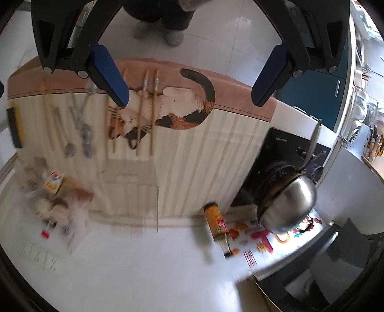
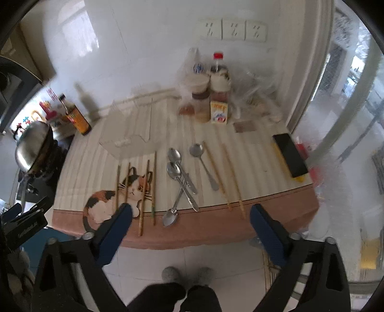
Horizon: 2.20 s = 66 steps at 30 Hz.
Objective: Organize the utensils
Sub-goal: 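Grasp a wooden chopstick with the left tool while the right tool grasps another chopstick, then carry both chopsticks into the clear plastic basket and open both tools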
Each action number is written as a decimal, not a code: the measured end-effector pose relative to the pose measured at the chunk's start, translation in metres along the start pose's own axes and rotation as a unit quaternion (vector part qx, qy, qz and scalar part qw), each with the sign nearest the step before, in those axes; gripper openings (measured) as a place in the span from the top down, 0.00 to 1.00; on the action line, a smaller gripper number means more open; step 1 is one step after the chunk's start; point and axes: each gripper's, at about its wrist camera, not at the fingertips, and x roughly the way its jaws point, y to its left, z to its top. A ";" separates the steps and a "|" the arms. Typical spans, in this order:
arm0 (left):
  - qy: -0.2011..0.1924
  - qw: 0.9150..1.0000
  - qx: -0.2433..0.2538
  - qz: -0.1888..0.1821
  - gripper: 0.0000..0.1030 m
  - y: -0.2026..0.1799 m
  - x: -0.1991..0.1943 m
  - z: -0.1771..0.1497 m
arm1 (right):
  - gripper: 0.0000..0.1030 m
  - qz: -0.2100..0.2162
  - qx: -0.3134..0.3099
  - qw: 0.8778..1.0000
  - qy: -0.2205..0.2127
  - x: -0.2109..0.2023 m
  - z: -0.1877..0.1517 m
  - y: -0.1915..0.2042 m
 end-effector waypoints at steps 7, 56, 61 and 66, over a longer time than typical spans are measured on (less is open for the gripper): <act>0.096 0.995 0.025 -0.023 0.14 -0.013 0.108 0.013 | 0.53 0.052 0.011 0.994 0.090 0.103 0.009 0.011; 0.222 0.967 0.073 -0.100 0.95 -0.019 0.255 0.021 | 0.92 -0.040 -0.089 0.947 0.307 0.319 -0.016 0.151; 0.216 0.969 0.082 -0.093 0.96 -0.029 0.252 0.019 | 0.92 -0.040 -0.078 0.949 0.302 0.328 -0.001 0.143; 0.208 0.971 0.079 -0.083 0.96 -0.029 0.239 0.015 | 0.93 -0.015 -0.048 0.952 0.302 0.321 -0.001 0.122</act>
